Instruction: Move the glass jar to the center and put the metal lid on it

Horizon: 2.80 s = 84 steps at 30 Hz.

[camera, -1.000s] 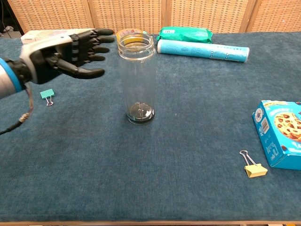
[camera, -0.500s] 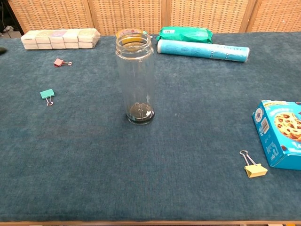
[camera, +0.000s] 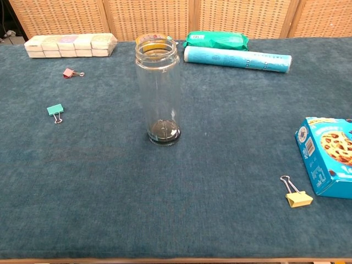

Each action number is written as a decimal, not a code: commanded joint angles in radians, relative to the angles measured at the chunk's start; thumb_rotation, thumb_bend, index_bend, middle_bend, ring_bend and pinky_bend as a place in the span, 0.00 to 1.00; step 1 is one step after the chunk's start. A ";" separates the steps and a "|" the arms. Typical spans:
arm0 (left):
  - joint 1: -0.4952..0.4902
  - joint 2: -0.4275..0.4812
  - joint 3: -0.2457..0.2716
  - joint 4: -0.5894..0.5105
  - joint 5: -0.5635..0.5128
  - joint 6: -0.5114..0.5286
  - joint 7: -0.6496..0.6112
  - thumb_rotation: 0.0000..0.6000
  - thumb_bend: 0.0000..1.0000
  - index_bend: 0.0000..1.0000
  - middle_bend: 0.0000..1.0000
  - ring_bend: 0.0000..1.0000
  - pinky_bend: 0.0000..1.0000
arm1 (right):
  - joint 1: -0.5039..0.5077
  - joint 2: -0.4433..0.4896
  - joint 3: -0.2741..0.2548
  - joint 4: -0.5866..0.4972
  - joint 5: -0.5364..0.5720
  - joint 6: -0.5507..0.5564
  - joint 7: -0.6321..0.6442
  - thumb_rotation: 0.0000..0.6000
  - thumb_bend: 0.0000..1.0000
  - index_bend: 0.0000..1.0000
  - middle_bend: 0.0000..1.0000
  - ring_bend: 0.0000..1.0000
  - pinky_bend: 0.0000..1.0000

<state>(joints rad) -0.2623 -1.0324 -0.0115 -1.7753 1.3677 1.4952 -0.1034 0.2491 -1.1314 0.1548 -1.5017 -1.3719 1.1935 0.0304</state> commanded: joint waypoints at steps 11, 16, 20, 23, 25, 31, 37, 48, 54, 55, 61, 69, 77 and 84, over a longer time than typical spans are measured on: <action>0.061 0.014 -0.038 -0.014 0.027 0.060 0.025 1.00 0.28 0.00 0.00 0.00 0.00 | 0.205 -0.105 0.055 0.174 0.103 -0.236 -0.041 1.00 0.09 0.18 0.00 0.00 0.00; 0.077 0.009 -0.049 -0.008 0.030 0.068 0.032 1.00 0.28 0.00 0.00 0.00 0.00 | 0.242 -0.139 0.056 0.230 0.102 -0.262 -0.034 1.00 0.13 0.25 0.00 0.00 0.00; 0.085 0.002 -0.061 -0.007 0.022 0.073 0.052 1.00 0.28 0.00 0.00 0.00 0.00 | 0.263 -0.154 0.048 0.270 0.099 -0.289 -0.019 1.00 0.18 0.27 0.00 0.00 0.00; 0.088 -0.005 -0.070 -0.005 0.016 0.071 0.065 1.00 0.28 0.00 0.00 0.00 0.00 | 0.278 -0.167 0.033 0.306 0.084 -0.309 -0.012 1.00 0.21 0.28 0.00 0.00 0.00; 0.086 -0.011 -0.077 -0.001 0.006 0.064 0.081 1.00 0.28 0.00 0.00 0.00 0.00 | 0.293 -0.183 0.020 0.350 0.071 -0.333 0.001 1.00 0.22 0.28 0.00 0.00 0.00; 0.083 -0.024 -0.093 0.003 -0.011 0.043 0.100 1.00 0.28 0.00 0.00 0.00 0.00 | 0.316 -0.221 -0.011 0.450 0.028 -0.364 0.064 1.00 0.22 0.30 0.00 0.00 0.00; 0.076 -0.032 -0.103 0.009 -0.021 0.018 0.117 1.00 0.28 0.00 0.00 0.00 0.00 | 0.323 -0.265 -0.038 0.542 -0.026 -0.336 0.129 1.00 0.22 0.34 0.00 0.00 0.00; 0.071 -0.043 -0.117 0.017 -0.039 -0.013 0.129 1.00 0.28 0.00 0.00 0.00 0.00 | 0.340 -0.340 -0.070 0.718 -0.077 -0.314 0.223 1.00 0.27 0.38 0.00 0.00 0.00; 0.066 -0.045 -0.124 0.021 -0.048 -0.034 0.133 1.00 0.28 0.00 0.00 0.00 0.00 | 0.347 -0.355 -0.081 0.754 -0.087 -0.316 0.254 1.00 0.28 0.39 0.00 0.00 0.00; 0.066 -0.045 -0.124 0.021 -0.049 -0.037 0.133 1.00 0.28 0.00 0.00 0.00 0.00 | 0.347 -0.356 -0.083 0.756 -0.089 -0.316 0.255 1.00 0.28 0.39 0.00 0.00 0.00; 0.065 -0.046 -0.128 0.024 -0.053 -0.047 0.138 1.00 0.28 0.00 0.00 0.00 0.00 | 0.347 -0.354 -0.094 0.770 -0.088 -0.331 0.253 1.00 0.28 0.39 0.00 0.00 0.00; 0.066 -0.048 -0.129 0.025 -0.049 -0.054 0.139 1.00 0.28 0.00 0.00 0.00 0.00 | 0.342 -0.357 -0.101 0.786 -0.089 -0.328 0.272 1.00 0.29 0.42 0.00 0.00 0.00; 0.066 -0.048 -0.132 0.026 -0.047 -0.059 0.137 1.00 0.28 0.00 0.00 0.00 0.00 | 0.345 -0.366 -0.106 0.804 -0.094 -0.326 0.284 1.00 0.37 0.46 0.00 0.00 0.00; 0.067 -0.045 -0.132 0.025 -0.041 -0.064 0.133 1.00 0.28 0.00 0.00 0.00 0.00 | 0.345 -0.366 -0.110 0.810 -0.092 -0.335 0.294 1.00 0.39 0.46 0.00 0.00 0.00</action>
<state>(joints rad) -0.1952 -1.0780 -0.1435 -1.7505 1.3262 1.4322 0.0299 0.5941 -1.4979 0.0452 -0.6921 -1.4645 0.8589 0.3239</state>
